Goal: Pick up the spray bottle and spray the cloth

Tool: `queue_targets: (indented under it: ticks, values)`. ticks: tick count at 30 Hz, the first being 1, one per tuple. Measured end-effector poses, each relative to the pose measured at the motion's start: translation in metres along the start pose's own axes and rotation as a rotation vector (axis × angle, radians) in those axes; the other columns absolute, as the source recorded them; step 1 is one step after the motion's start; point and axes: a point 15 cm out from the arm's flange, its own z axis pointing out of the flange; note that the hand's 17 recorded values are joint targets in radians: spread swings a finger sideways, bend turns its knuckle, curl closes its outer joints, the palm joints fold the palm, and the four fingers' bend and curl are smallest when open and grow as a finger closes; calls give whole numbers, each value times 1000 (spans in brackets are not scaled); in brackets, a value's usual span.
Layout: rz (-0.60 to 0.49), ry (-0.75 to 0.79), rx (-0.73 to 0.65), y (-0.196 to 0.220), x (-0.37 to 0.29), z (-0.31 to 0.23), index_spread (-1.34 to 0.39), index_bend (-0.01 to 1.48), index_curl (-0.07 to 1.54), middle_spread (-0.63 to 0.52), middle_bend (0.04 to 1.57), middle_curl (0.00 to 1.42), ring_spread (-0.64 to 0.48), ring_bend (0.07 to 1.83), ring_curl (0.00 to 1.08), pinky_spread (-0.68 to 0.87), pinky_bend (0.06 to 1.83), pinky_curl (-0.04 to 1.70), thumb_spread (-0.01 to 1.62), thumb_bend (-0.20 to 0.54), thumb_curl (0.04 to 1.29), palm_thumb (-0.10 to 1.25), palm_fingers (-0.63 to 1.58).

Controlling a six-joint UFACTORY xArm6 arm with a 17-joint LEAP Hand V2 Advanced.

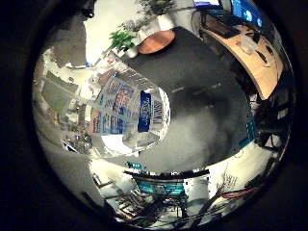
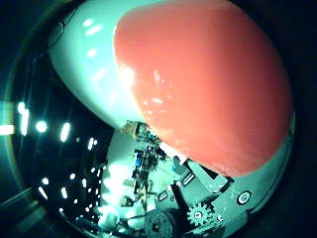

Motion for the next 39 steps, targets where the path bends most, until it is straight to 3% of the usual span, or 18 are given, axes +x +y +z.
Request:
queue_targets:
  ticks: [8,16,30,39]
  values:
    - [-63,21,-177,33,-61,4,-276,1187,700,-196,1353,768,-206,1450,644,-301,1340,618,846,-10,1056,991,1195]
    - [-55,4,-263,24,-96,0,-277,1189,699,-196,1354,768,-207,1456,647,-302,1332,626,851,-12,1062,992,1194]
    - [191,-116,-512,-17,-38,67,-277,1187,698,-196,1352,768,-206,1461,644,-302,1319,635,860,-11,1067,987,1197]
    - [363,-211,-692,-3,9,143,-277,1187,698,-196,1352,768,-205,1463,641,-303,1316,639,861,-12,1069,987,1197]
